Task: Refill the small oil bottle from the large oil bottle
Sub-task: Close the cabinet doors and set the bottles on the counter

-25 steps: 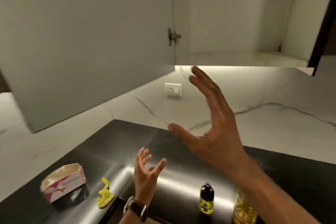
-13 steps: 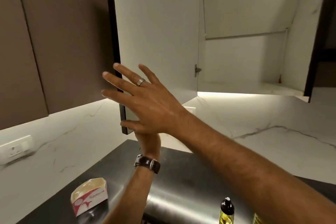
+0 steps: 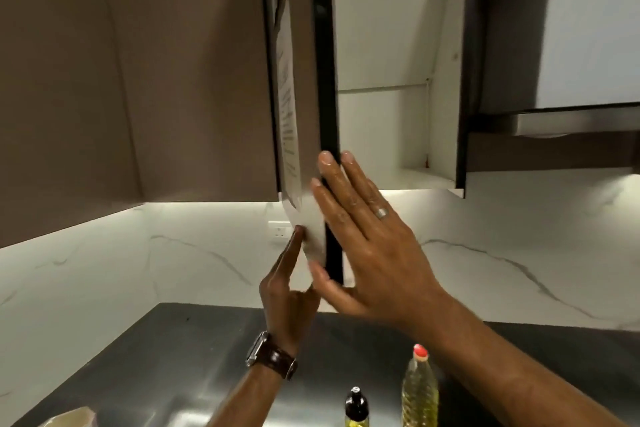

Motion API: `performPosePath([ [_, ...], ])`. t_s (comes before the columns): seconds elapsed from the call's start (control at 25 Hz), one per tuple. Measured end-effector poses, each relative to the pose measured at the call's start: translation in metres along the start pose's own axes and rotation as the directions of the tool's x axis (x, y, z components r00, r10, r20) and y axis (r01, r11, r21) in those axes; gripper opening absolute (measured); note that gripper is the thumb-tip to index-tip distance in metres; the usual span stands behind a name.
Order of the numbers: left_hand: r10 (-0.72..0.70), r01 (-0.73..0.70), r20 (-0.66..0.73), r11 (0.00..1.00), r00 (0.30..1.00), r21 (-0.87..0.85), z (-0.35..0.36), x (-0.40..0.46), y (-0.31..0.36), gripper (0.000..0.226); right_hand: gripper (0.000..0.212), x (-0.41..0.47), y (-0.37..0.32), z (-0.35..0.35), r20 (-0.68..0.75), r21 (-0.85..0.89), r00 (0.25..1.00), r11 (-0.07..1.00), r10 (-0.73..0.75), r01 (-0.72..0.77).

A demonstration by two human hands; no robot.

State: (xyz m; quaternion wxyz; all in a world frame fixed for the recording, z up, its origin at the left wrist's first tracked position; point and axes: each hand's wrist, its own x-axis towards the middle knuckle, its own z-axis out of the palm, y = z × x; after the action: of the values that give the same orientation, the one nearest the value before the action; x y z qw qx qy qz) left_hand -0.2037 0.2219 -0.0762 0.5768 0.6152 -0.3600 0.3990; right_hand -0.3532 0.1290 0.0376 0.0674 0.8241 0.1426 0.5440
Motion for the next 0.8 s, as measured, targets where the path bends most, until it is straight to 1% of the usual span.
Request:
performPosePath([
  [0.04, 0.059, -0.060, 0.037, 0.998, 0.998, 0.036, 0.016, 0.003, -0.001, 0.073, 0.092, -0.014, 0.021, -0.005, -0.008, -0.030, 0.999, 0.999, 0.039, -0.039],
  [0.08, 0.105, -0.112, 0.112, 0.992, 0.988, 0.058, 0.026, 0.008, -0.002, 0.080, 0.090, -0.026, 0.042, -0.011, -0.011, -0.081, 0.997, 0.994, 0.079, -0.079],
  [0.12, 0.121, -0.144, 0.211, 0.985, 0.970, 0.096, 0.040, 0.013, -0.010, 0.087, 0.086, -0.039, 0.060, -0.014, -0.013, -0.143, 0.993, 0.982, 0.121, -0.122],
  [0.2, 0.070, -0.138, 0.351, 0.975, 0.934, 0.174, 0.068, 0.024, -0.022, 0.098, 0.080, -0.063, 0.093, -0.015, -0.004, -0.266, 0.976, 0.940, 0.219, -0.212],
  [0.28, 0.007, -0.128, 0.438, 0.961, 0.899, 0.247, 0.088, 0.030, -0.050, 0.104, 0.080, -0.086, 0.124, -0.007, 0.027, -0.355, 0.943, 0.885, 0.332, -0.301],
  [0.36, -0.002, -0.196, 0.519, 0.925, 0.855, 0.326, 0.106, 0.038, -0.073, 0.111, 0.085, -0.108, 0.158, 0.011, 0.077, -0.454, 0.907, 0.825, 0.414, -0.338],
  [0.44, -0.015, -0.256, 0.556, 0.878, 0.831, 0.405, 0.127, 0.052, -0.090, 0.115, 0.091, -0.123, 0.194, 0.031, 0.134, -0.526, 0.885, 0.789, 0.446, -0.318],
  [0.52, -0.012, -0.300, 0.565, 0.838, 0.825, 0.455, 0.142, 0.063, -0.107, 0.117, 0.096, -0.131, 0.223, 0.048, 0.185, -0.558, 0.868, 0.776, 0.461, -0.294],
  [0.56, 0.014, -0.334, 0.559, 0.814, 0.829, 0.475, 0.149, 0.067, -0.118, 0.117, 0.098, -0.132, 0.234, 0.058, 0.194, -0.569, 0.859, 0.768, 0.473, -0.294],
  [0.64, 0.083, -0.416, 0.567, 0.767, 0.820, 0.489, 0.159, 0.076, -0.138, 0.115, 0.105, -0.131, 0.252, 0.080, 0.189, -0.584, 0.849, 0.752, 0.493, -0.307],
  [0.8, 0.199, -0.509, 0.572, 0.732, 0.796, 0.453, 0.176, 0.085, -0.168, 0.109, 0.112, -0.131, 0.282, 0.117, 0.132, -0.579, 0.821, 0.715, 0.556, -0.391],
])
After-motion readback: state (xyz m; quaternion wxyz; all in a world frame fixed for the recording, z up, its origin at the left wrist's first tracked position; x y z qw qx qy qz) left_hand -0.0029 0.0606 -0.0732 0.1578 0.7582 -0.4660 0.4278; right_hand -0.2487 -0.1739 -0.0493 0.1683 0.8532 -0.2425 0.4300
